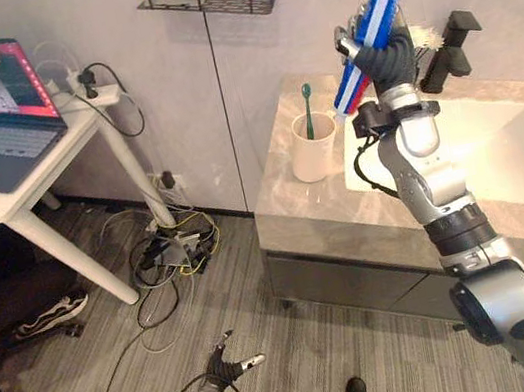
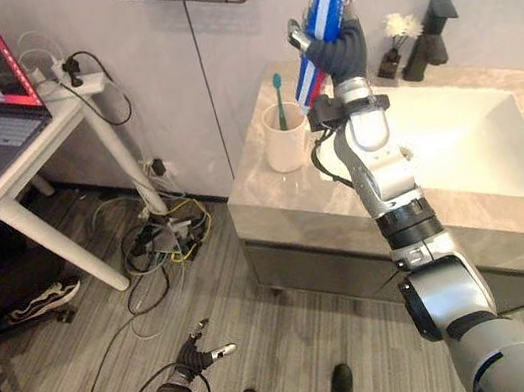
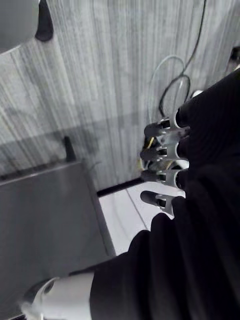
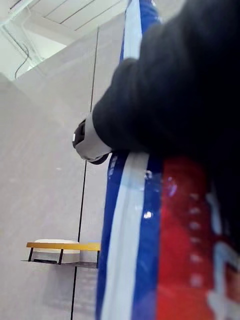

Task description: Organize washtable

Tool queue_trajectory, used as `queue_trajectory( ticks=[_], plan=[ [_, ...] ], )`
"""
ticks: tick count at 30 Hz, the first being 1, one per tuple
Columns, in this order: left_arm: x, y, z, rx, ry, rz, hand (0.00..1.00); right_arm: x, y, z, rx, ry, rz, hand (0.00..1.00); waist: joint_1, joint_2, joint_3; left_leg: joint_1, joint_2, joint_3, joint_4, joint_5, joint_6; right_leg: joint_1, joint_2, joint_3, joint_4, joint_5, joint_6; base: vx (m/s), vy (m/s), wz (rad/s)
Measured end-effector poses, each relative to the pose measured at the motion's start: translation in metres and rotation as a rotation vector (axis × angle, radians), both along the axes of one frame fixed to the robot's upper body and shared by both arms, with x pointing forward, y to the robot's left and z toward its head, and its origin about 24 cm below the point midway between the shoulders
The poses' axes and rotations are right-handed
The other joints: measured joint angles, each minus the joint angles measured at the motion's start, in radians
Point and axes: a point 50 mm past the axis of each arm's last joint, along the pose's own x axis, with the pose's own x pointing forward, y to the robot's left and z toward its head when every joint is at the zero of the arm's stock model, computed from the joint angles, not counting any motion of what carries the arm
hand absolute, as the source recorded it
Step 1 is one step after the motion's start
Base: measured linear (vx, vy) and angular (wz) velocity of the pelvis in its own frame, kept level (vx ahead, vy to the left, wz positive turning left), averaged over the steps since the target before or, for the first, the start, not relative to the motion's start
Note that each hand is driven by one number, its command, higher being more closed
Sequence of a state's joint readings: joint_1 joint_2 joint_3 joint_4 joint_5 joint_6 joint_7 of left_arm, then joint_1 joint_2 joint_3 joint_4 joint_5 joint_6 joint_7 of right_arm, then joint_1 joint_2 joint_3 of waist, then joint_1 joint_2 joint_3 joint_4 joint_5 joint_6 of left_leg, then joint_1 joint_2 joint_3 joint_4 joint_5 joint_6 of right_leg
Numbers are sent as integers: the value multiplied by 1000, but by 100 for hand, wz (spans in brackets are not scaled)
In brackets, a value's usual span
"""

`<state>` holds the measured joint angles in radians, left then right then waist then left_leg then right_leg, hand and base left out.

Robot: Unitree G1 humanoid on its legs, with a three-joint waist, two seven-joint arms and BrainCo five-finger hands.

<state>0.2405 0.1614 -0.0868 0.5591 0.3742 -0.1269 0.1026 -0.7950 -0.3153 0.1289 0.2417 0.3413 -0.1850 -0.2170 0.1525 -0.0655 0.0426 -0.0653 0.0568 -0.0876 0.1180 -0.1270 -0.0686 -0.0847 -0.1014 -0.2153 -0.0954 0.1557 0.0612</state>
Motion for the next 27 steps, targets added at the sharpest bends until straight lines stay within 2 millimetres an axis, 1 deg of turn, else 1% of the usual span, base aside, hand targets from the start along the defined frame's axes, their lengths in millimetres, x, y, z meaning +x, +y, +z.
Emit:
queue_trajectory(
  ticks=[4,7,9,14,19,23,27],
  plan=[
    [-5,6,-4,12,22,45,0,1,2,18,-17,-57,-63,100,4,-1,18,-9,0,-13,-13,13,-4,-6,-1,-17,0,0,0,-25,-11,12],
    [-4,6,-4,10,17,52,0,3,3,26,-40,-77,-91,100,13,-3,25,-18,1,-19,-22,23,-7,-17,0,-20,1,0,-1,-5,-9,5],
    [-4,5,-4,8,15,53,0,3,3,27,-63,-84,-112,100,19,-3,28,-18,1,-23,-23,28,-8,-18,0,-21,2,0,-1,14,-7,2],
    [-3,6,-4,17,12,61,0,9,3,33,-137,-87,-177,100,21,-8,35,-19,0,-29,-23,32,-9,-19,0,-23,2,0,-1,2,1,1],
    [-4,7,-5,21,18,63,0,9,0,33,-148,-80,-191,100,21,-7,39,-22,0,-29,-23,32,-8,-21,-1,-23,1,0,-1,0,0,0],
    [-2,7,-4,22,12,63,0,9,-1,33,-149,-80,-192,100,20,-6,62,-26,0,-29,-25,32,-9,-23,0,-22,0,0,-1,-9,1,0],
    [-2,7,-5,22,12,63,0,9,-1,33,-150,-78,-190,100,21,-7,63,-28,1,-29,-26,39,-10,-37,0,-22,2,1,-2,31,-11,0]
  ],
)
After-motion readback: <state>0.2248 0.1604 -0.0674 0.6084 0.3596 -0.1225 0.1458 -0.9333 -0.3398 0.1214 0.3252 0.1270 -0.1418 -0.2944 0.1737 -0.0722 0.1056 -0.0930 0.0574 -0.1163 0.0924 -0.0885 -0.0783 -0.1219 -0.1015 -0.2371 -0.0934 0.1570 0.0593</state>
